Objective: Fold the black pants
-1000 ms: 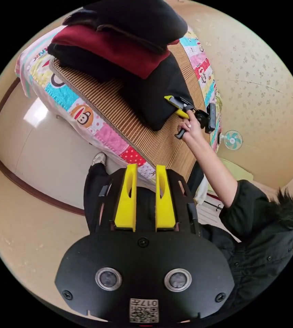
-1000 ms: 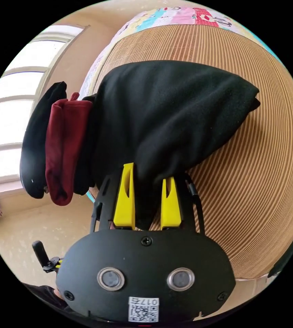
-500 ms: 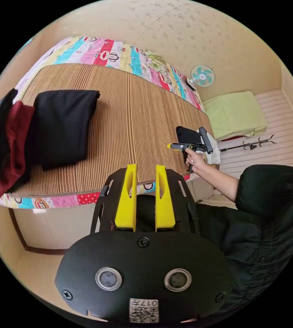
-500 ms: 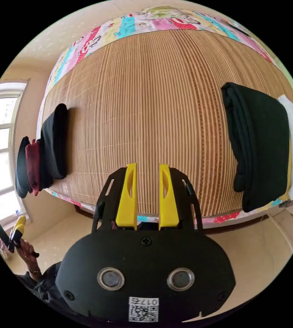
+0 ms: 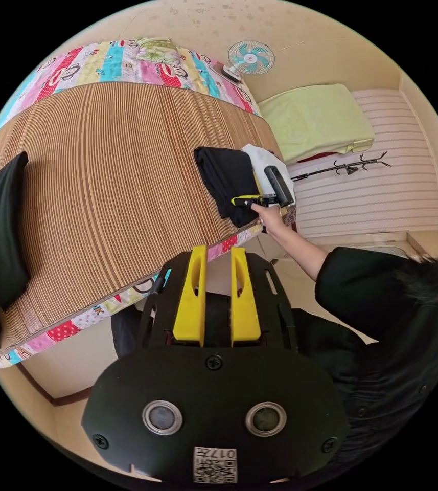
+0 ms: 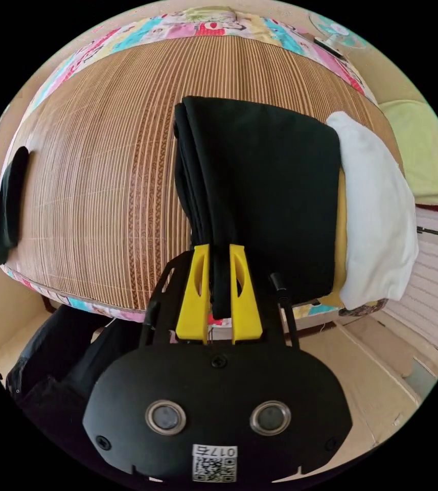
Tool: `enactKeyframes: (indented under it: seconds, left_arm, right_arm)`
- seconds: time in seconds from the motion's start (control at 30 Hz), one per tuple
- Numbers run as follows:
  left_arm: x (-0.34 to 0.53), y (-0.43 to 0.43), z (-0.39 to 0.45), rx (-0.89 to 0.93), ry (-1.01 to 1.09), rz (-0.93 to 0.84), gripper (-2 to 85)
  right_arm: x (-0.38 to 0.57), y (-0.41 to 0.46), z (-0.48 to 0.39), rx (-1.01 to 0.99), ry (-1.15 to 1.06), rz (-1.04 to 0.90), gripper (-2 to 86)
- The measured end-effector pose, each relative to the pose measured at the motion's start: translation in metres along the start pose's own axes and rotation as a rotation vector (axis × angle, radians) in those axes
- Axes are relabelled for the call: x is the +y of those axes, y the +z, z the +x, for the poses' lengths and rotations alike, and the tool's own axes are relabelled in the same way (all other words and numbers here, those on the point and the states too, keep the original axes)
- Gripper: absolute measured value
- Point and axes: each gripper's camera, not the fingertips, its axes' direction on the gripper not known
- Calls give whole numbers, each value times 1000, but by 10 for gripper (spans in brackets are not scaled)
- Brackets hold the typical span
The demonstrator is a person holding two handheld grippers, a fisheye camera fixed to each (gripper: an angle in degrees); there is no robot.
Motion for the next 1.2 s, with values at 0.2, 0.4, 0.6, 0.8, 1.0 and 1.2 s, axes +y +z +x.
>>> enactKeyframes:
  seconds: [0.2, 0.4, 0.6, 0.8, 1.0, 1.2]
  left_arm:
    - [-5, -25, 5, -6, 36, 46, 78]
    - [7, -58, -17, 58, -3, 79, 77]
    - [7, -131, -40, 137, 37, 173, 78]
    - [2, -202, -89, 436, -36, 262, 103]
    - [12, -252, -154, 890, -231, 396, 174]
    - [42, -255, -203, 1262, -433, 432, 241]
  right_arm:
    - [7, 57, -23, -3, -69, -287, 180]
    - [23, 17, -28, -76, 82, -250, 77]
    - [94, -123, 36, -979, 217, 252, 31]
    - [154, -282, -2, -1321, -64, 596, 18]
    - [243, -417, -51, -1621, -489, 910, 13]
    - [374, -523, -106, -1672, -1126, 1139, 15]
